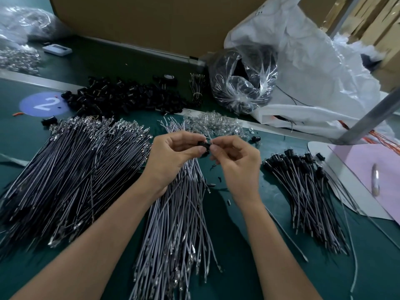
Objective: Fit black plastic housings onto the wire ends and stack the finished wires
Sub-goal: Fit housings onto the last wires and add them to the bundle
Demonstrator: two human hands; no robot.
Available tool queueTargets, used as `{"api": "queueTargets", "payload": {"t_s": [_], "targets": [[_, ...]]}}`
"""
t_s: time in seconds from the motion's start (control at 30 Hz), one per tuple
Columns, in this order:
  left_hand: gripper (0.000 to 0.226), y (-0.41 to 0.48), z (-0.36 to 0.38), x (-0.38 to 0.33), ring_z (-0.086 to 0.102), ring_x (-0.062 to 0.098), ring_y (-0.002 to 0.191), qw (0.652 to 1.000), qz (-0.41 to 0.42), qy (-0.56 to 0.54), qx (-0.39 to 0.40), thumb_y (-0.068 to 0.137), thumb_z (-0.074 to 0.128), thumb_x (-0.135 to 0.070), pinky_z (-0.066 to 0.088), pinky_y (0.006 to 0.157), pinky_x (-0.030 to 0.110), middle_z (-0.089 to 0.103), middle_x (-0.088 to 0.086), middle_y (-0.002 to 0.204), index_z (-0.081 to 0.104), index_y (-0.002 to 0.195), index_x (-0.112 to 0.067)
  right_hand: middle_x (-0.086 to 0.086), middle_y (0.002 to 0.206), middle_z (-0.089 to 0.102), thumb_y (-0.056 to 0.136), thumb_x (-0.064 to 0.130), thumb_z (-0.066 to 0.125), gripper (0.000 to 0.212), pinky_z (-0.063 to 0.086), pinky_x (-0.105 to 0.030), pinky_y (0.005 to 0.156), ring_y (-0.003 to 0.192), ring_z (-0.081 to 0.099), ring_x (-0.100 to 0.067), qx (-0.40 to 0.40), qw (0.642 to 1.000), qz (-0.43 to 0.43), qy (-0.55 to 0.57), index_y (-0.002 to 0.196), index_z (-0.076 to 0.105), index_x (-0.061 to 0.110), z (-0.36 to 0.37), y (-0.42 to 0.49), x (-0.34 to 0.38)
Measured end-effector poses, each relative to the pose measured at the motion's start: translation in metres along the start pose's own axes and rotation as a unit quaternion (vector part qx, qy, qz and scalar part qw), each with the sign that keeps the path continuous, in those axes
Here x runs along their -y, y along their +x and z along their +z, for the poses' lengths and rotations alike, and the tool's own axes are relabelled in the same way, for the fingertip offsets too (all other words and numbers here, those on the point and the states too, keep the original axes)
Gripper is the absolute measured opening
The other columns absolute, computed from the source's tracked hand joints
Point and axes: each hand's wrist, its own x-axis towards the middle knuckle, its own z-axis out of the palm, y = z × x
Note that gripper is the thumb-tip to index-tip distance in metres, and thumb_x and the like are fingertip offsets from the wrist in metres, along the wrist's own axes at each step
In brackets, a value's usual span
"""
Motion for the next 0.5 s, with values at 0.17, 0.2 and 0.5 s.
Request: {"api": "queueTargets", "payload": {"t_s": [0.17,0.2,0.5], "targets": [[0.031,0.001,0.001,0.0,0.073,0.02,0.087,0.994,-0.048,-0.095,-0.01,0.071,0.071,-0.012,0.057,0.076,0.022,0.076,0.008,0.094,0.073,0.102,-0.012,0.004,0.076,0.072,0.083,-0.001,0.072,0.026,0.052,-0.021,0.064,0.068,0.069,-0.013,-0.004,1.0,0.001,0.011,0.084,0.071,0.025,0.003,0.0,0.001],[0.032,0.001,0.001,0.0,0.074,0.021,0.087,0.993,-0.053,-0.104,-0.016,0.07,0.072,-0.012,0.057,0.076,0.022,0.076,0.009,0.095,0.072,0.102,-0.012,0.005,0.077,0.072,0.083,0.001,0.072,0.026,0.052,-0.022,0.065,0.07,0.069,-0.013,-0.011,1.0,0.005,0.014,0.083,0.071,0.027,0.003,0.0,0.002],[0.026,0.004,-0.009,-0.001,0.074,0.018,0.079,0.978,-0.05,-0.18,-0.09,0.067,0.072,-0.008,0.057,0.068,0.019,0.076,0.01,0.087,0.071,0.093,-0.005,0.009,0.08,0.069,0.081,0.005,0.075,0.021,0.048,-0.017,0.072,0.078,0.064,-0.012,-0.059,0.987,-0.05,-0.14,0.086,0.073,0.025,-0.009,0.003,0.001]]}}
